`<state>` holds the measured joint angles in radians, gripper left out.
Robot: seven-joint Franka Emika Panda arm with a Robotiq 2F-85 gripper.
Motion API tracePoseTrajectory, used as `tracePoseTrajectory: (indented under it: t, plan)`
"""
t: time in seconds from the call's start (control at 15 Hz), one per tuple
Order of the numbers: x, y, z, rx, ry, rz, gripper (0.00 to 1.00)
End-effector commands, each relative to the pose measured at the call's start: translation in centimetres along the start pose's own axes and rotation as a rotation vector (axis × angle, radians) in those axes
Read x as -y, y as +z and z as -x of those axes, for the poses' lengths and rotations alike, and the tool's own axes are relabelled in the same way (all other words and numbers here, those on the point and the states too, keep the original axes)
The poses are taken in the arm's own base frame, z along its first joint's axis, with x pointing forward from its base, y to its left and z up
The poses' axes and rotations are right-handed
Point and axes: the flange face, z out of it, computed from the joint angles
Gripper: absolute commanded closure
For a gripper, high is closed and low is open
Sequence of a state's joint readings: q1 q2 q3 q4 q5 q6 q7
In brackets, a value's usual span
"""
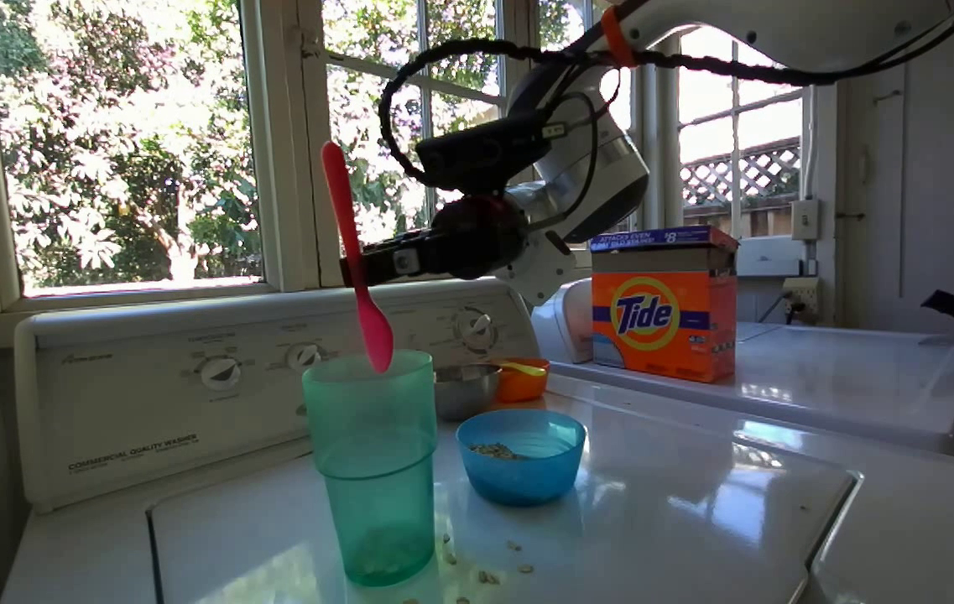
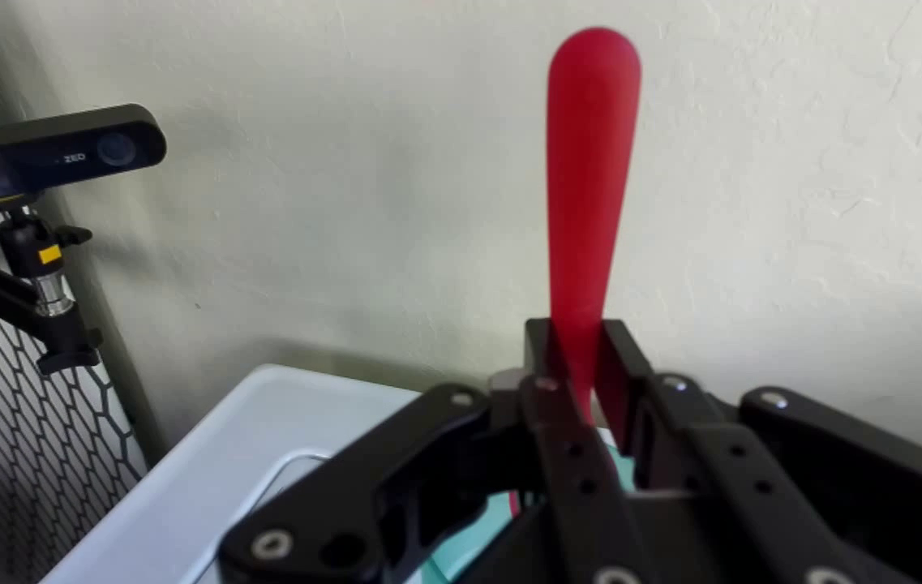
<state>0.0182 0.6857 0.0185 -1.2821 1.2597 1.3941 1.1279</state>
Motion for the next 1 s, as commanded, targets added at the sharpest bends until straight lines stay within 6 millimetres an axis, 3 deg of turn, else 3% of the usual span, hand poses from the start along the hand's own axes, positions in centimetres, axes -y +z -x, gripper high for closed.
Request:
tracePoseTrajectory:
  t: [0.0, 0.07, 0.13, 0.2, 0.27, 0.53, 0.67, 0.93]
  plan:
    - [0.4, 0.8, -0.5, -0.017, 0.055, 0.034, 0.96]
    - [0.3, 1.0, -0.7, -0.016, 0.070, 0.048, 0.96]
    - [0.2, 1.1, -0.7, -0.019, 0.084, 0.060, 0.89]
    - [0.1, 1.2, -0.7, -0.018, 0.091, 0.069, 0.59]
    - [0.1, 1.2, -0.7, -0.019, 0.099, 0.073, 0.57]
    - [-0.1, 0.8, -0.5, -0.025, 0.111, 0.075, 0.31]
    - [-0.2, 0.5, -0.2, -0.028, 0.107, 0.068, 0.25]
    - [-1.3, -0.3, 2.6, -0.056, -0.053, 0.144, 0.01]
